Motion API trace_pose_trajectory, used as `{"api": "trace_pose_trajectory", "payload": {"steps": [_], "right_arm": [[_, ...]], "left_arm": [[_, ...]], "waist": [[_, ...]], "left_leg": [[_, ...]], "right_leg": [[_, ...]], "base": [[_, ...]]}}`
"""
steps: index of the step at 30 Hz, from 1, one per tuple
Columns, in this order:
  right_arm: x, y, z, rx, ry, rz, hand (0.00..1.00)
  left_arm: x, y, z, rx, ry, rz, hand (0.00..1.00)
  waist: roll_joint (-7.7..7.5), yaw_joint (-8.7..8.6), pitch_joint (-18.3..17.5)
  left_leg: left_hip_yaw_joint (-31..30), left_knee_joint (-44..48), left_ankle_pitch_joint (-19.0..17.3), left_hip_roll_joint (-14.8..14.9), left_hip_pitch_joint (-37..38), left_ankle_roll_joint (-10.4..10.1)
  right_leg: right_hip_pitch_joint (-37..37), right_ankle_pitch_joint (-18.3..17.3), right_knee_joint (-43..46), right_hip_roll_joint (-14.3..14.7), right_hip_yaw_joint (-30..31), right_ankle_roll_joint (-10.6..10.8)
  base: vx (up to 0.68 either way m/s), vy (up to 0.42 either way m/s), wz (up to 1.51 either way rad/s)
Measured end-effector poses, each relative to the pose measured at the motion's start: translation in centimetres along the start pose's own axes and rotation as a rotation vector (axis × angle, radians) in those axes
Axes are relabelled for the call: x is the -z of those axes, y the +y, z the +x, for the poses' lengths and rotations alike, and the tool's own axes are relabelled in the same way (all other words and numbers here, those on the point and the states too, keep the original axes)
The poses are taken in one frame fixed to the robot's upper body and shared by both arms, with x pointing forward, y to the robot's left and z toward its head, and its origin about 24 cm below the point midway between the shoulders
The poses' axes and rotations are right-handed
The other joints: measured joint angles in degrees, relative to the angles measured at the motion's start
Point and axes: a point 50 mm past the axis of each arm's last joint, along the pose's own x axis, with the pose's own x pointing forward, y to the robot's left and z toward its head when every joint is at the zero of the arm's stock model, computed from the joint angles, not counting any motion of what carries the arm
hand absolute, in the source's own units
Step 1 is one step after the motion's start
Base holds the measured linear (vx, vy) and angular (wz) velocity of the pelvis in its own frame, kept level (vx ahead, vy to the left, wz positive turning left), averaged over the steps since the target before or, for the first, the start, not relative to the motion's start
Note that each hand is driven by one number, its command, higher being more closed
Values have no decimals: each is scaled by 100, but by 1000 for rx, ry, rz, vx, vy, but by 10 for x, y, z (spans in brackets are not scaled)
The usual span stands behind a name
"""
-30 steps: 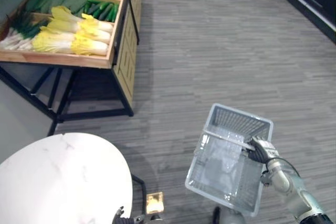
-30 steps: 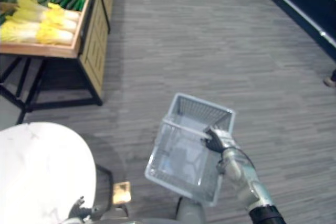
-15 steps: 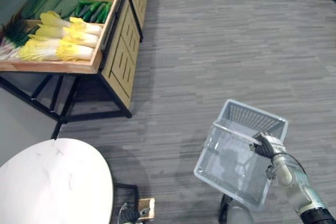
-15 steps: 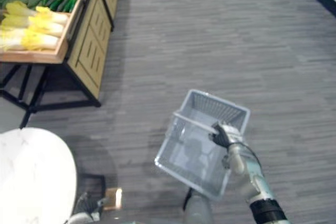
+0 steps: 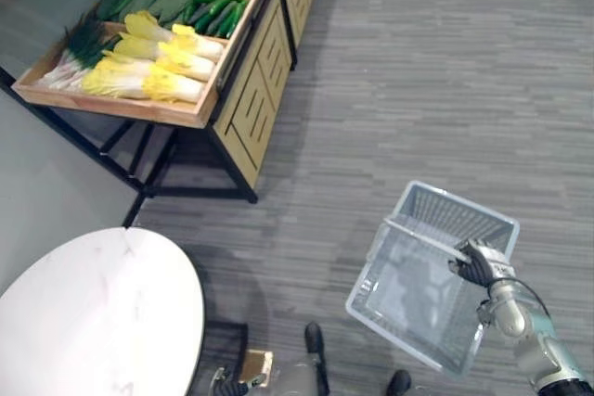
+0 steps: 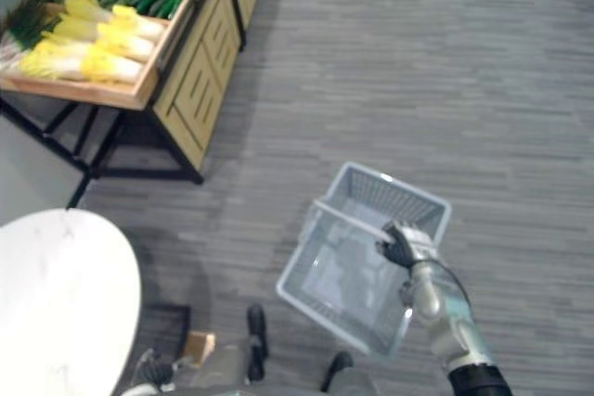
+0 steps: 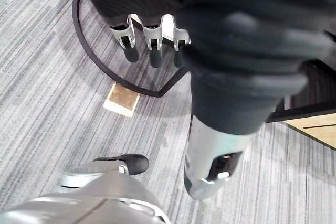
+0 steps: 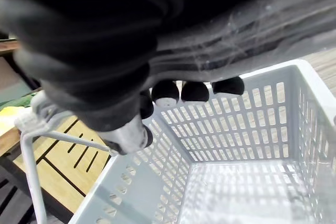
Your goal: Pick vegetable in the basket
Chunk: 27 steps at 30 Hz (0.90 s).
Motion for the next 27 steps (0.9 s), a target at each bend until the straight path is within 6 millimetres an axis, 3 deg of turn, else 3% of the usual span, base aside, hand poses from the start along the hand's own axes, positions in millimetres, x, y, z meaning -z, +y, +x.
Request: {"api": "trace_pose_trajectory", "payload": {"steps": [3,6,7,9,10,11,12,13,14,15,16,17,20,23,24,27], "right_arm": [[-2,-2,3,8,-9,0,100],[-10,-1,6,4,-47,2,100],[-13,0,6,3,-66,5,100],[-13,1,6,-1,-63,8,100],[-12,5,3,-10,-51,17,100],[-12,8,2,-18,-46,19,100],[-12,10,2,-24,-43,17,100],[-11,15,1,-40,-40,-4,100],[-10,18,0,-51,-26,-3,100],[-8,20,-2,-60,-17,-1,100],[-8,22,-3,-64,-14,-3,100],[-8,24,-5,-70,-11,-13,100],[-5,20,-4,-55,-1,-19,100],[-5,19,-4,-41,6,-5,100],[-5,18,-4,-30,16,10,100],[-3,19,-5,-30,24,14,100]], "left_arm": [[0,-2,0,5,1,-3,0],[6,1,-2,-2,17,6,0],[7,2,-2,-3,23,11,0],[11,1,-3,1,35,19,0],[15,5,-5,-4,46,30,0],[19,7,-6,-6,57,41,0],[19,8,-6,-5,58,46,0],[18,10,-6,-2,49,63,0],[15,13,-5,-3,41,83,0],[11,18,-3,-10,26,95,0],[9,21,-2,-15,17,101,0],[4,23,-1,-18,0,103,0],[-8,24,3,-19,-37,105,0],[-19,19,7,-10,-69,98,0],[-22,19,7,-9,-80,97,0],[-23,20,7,-12,-84,98,0]], "waist": [[-105,111,41],[-106,145,47],[-168,143,51],[-288,139,54],[-438,136,13],[-485,126,-8],[-495,142,-6],[-523,130,8],[-532,110,-4],[-625,70,17],[-663,53,26],[-720,1,6],[-744,-87,-11],[-726,-179,-4],[-725,-166,-4],[-733,-127,-11]], "left_leg": [[86,314,-276,-141,41,146],[180,491,-497,-218,236,203],[201,512,-590,-268,275,224],[257,637,-820,-371,313,270],[318,668,-975,-501,409,303],[344,665,-1118,-520,518,367],[361,686,-1170,-494,553,350],[338,675,-1207,-446,666,358],[234,653,-1249,-427,788,405],[93,573,-1261,-404,974,482],[17,562,-1268,-393,1067,506],[-154,571,-1305,-374,1153,550],[-477,477,-1341,-362,1351,574],[-910,453,-1370,-360,1388,539],[-1136,498,-1452,-355,1392,416],[-1486,707,-1694,-302,1403,180]], "right_leg": [[308,125,-346,-110,25,195],[525,134,-389,-220,130,230],[549,54,-318,-293,155,350],[363,-363,222,-557,236,429],[284,-583,598,-778,279,553],[73,-589,1358,-897,348,593],[-187,-504,1928,-1000,439,548],[-697,-97,3038,-1147,630,305],[-1063,498,3787,-1225,851,143],[-1309,1240,4332,-1224,1108,165],[-1403,1185,4551,-1208,1207,156],[-1534,812,4772,-1164,1268,36],[-1725,330,4454,-993,1283,-119],[-1825,336,2745,-675,1659,-110],[-1810,403,1790,-582,2002,-15],[-1683,488,748,-558,2274,112]], "base": [[119,75,7],[84,64,-16],[42,52,-13],[53,85,-10],[109,105,-14],[127,100,-15],[139,108,-9],[137,145,4],[188,165,29],[231,110,41],[212,52,60],[227,22,64],[211,-16,71],[228,-115,84],[239,-168,69],[248,-245,72]]}}
